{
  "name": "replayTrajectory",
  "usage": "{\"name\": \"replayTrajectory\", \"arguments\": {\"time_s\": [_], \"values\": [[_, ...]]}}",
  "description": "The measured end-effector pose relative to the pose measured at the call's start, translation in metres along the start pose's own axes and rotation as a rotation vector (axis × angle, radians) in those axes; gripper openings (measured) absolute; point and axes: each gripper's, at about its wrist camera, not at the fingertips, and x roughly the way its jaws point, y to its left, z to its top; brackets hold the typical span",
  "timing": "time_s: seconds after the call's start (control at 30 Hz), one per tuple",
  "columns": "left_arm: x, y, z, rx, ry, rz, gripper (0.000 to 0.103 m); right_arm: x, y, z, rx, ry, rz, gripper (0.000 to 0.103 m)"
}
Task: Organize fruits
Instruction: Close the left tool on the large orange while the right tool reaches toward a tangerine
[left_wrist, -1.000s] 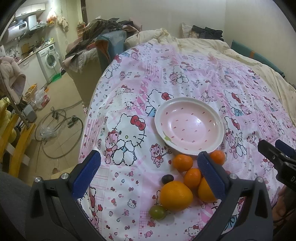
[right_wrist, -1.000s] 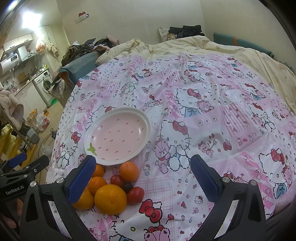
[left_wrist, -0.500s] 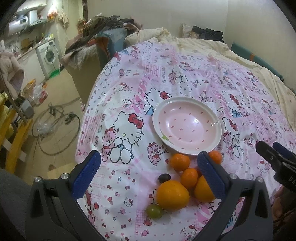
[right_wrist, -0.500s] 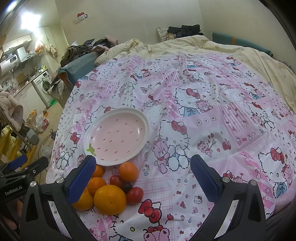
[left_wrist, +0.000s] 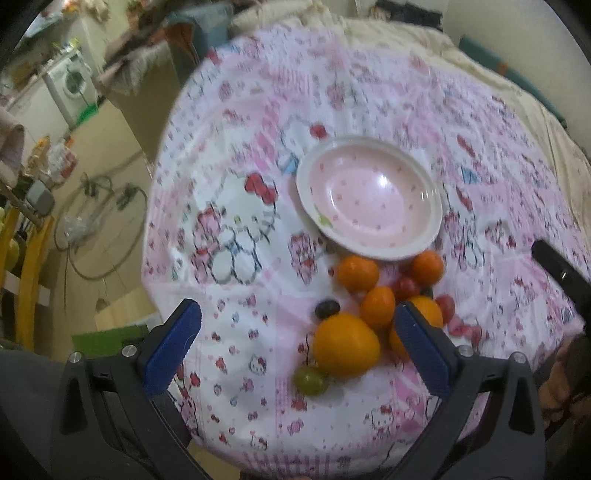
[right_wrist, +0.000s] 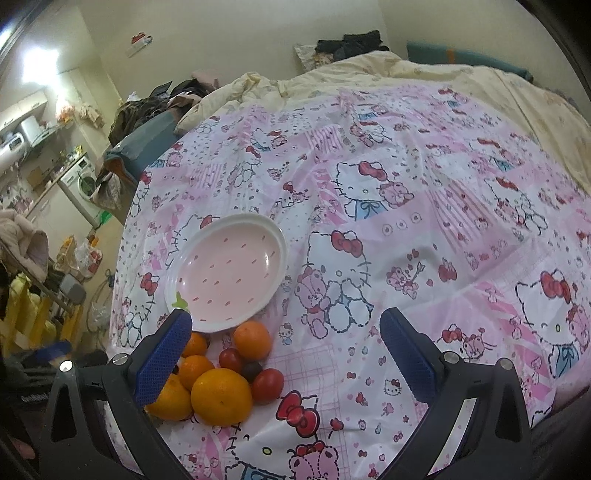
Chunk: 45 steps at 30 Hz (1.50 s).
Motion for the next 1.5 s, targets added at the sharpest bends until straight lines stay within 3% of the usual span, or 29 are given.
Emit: {"name": "replayTrajectory", "arguments": {"time_s": [0.3,0.43,0.63,0.67,0.87,1.07,1.17,1.27,1.4,1.5], "values": [[0.046,-0.025,-0.013,0.075,0.254,-0.088,0.101,-0.001,-0.01,0.004,0.051,0.022,0.012,0.103],[0.065,-0.037,-0.018,0.099,0.299,-0.104,0.083,-0.001,-0.015,0.004,0.068,0.032,0.006,0.103],[0.084,-0.039,-0.021,0.109,0.343,-0.099,0.064,0.002,-0.017,0.003,0.075,0.046,0.0,0.103],[0.085,-0.038,-0.021,0.108,0.341,-0.094,0.059,0.003,-0.017,0.003,0.074,0.049,-0.001,0.103],[0.082,-0.04,-0.022,0.118,0.334,-0.1,0.055,0.01,-0.015,0.001,0.064,0.073,-0.001,0.103],[0.04,-0.033,-0.011,0.125,0.266,-0.118,0.055,0.02,-0.025,-0.001,0.101,0.117,0.014,0.103],[0.021,-0.023,-0.004,0.118,0.195,-0.12,0.055,0.034,-0.03,0.0,0.133,0.186,0.055,0.102],[0.011,-0.014,-0.001,0.118,0.127,-0.089,0.055,0.058,-0.023,0.0,0.115,0.309,0.122,0.092],[0.017,-0.008,0.003,0.082,0.118,-0.089,0.055,0.083,-0.009,-0.006,0.079,0.409,0.188,0.084],[0.022,-0.01,0.002,0.084,0.107,-0.069,0.055,0.101,0.001,-0.008,0.025,0.444,0.155,0.083]]}}
